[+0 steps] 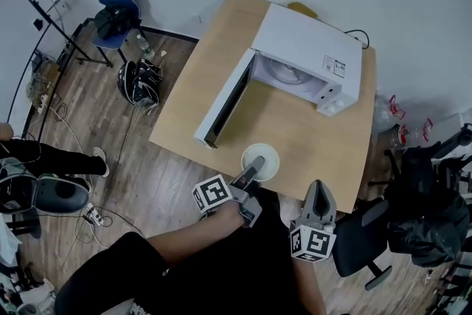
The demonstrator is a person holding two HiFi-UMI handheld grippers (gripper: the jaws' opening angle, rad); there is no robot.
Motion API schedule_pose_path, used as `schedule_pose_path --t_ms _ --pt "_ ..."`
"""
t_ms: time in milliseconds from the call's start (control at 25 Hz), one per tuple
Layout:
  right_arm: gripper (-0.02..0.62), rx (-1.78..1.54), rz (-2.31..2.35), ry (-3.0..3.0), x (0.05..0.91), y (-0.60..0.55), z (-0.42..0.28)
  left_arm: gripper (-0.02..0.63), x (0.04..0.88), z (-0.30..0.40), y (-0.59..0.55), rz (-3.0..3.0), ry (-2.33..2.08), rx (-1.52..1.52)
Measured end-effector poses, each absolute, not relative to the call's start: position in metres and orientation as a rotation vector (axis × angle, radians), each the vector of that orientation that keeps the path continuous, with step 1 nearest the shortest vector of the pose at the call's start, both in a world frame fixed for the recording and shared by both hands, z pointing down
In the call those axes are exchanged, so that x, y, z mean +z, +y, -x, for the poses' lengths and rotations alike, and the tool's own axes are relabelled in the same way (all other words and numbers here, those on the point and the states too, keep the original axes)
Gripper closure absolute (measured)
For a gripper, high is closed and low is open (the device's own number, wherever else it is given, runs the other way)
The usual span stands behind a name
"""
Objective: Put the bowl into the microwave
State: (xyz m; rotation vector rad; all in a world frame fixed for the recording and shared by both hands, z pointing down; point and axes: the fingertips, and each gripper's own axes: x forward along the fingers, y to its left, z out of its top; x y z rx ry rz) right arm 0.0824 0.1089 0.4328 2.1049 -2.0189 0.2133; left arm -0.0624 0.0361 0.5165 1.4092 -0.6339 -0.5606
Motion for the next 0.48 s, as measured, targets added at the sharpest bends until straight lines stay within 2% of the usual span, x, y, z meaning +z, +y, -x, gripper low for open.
schedule_pose_path --t_ms 480 --pt "0.535 0.296 -2.028 -2.124 0.446 0.014 -0.123 0.396 0.544 0.014 -0.061 -1.382 -0.72 -0.542"
